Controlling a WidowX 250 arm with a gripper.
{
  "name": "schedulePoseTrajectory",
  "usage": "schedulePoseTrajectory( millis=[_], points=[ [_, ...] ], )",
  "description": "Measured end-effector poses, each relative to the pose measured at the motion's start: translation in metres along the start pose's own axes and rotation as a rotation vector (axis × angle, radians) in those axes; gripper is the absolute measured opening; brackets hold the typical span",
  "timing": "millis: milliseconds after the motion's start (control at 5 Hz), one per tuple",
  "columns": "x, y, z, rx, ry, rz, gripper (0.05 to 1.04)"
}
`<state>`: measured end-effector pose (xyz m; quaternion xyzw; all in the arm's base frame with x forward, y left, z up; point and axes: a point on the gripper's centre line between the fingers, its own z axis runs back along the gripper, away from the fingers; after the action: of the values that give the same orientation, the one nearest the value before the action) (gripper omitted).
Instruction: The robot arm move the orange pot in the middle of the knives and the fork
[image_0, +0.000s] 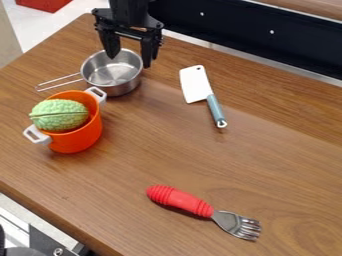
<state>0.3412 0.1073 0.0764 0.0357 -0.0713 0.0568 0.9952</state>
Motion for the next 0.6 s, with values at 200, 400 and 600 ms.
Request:
schedulePoseTrajectory(
  millis=[200,400,600],
  points=[
    [-0.006,-0.003,-0.012,-0.012,0.037,0.002,0.998],
    [-0.013,0.000,-0.015,-0.035,0.059,0.015,0.998],
    [-0.020,0.007,-0.001,-0.035,0.049,0.006,0.998]
  ],
)
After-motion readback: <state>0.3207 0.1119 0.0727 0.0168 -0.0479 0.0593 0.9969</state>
